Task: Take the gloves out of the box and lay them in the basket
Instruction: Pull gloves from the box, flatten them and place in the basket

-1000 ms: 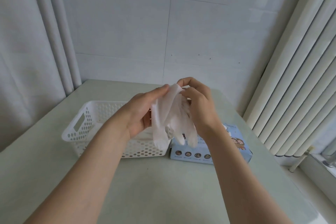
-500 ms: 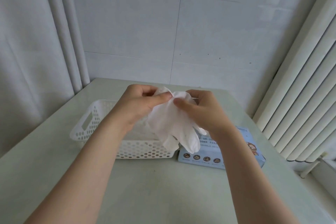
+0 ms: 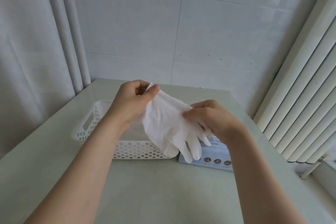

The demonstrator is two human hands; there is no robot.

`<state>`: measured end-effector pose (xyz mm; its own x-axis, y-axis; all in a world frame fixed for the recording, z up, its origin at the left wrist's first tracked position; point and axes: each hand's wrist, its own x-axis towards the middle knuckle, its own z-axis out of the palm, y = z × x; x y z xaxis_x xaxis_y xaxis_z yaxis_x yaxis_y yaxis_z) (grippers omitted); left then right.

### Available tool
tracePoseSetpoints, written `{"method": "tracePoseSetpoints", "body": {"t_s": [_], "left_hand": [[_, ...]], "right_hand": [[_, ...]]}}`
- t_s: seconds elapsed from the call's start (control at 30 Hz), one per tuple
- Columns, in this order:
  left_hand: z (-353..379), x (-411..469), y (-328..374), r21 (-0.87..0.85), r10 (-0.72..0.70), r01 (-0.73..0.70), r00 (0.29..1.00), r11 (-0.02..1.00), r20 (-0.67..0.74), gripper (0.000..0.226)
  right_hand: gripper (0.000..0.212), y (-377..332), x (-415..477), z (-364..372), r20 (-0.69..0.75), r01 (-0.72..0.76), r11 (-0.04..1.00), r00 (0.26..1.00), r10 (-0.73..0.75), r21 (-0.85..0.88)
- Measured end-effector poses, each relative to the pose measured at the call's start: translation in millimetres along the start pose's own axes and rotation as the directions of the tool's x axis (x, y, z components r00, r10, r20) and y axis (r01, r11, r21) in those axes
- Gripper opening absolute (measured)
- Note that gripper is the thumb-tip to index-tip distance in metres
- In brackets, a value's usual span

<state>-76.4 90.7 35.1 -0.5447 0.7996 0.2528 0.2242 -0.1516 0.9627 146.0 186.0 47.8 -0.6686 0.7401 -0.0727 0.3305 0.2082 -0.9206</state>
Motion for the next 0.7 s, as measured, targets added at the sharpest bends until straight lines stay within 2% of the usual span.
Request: {"method": "tracePoseSetpoints", "body": {"t_s": [0.03, 0.1, 0.17, 0.23, 0.33, 0.47, 0.57, 0.7], "left_hand": [[0, 1, -3, 0.036, 0.032, -0.031, 0.999, 0.999, -0.022, 0.023], [-1, 4, -7, 0.076, 0.041, -0.039, 0.999, 0.996, -0.017, 0.024], [-4, 6, -8, 0.011, -0.053, 0.053, 0.998, 0.999, 0.023, 0.028], [-8, 7, -7, -0.129, -0.198, 0.209, 0.976, 0.969, 0.091, 0.030], [-17, 7, -7, -0.132, -0.273, 0.288, 0.955, 0.949, 0.117, 0.028], [-40, 12, -17, 0.079, -0.285, 0.282, 0.958, 0.956, 0.021, 0.021], [-61, 13, -23, 0.197, -0.299, 0.300, 0.954, 0.933, -0.035, 0.020], [-79, 12, -37, 0.412, -0.285, 0.324, 0.946, 0.851, -0.153, 0.015]], "right_hand": [[0.035, 3, 2, -2, -0.005, 0.000, 0.998, 1.000, 0.000, 0.066], [0.023, 9, 9, -2, -0.033, 0.027, 0.970, 0.999, -0.019, 0.241], [0.025, 11, 15, 3, -0.042, 0.036, 0.923, 0.999, -0.021, 0.384], [0.023, 7, 15, 11, -0.067, 0.021, 0.921, 0.998, 0.006, 0.389], [0.023, 0, 17, 20, -0.161, -0.004, 0.986, 0.986, 0.031, 0.167], [0.018, -6, 43, 43, -0.247, 0.032, 0.996, 0.968, -0.053, -0.088], [0.017, -14, 69, 62, -0.208, 0.058, 0.955, 0.970, -0.123, -0.292], [0.025, -18, 97, 80, -0.064, 0.090, 0.819, 0.986, -0.153, -0.567]]}}
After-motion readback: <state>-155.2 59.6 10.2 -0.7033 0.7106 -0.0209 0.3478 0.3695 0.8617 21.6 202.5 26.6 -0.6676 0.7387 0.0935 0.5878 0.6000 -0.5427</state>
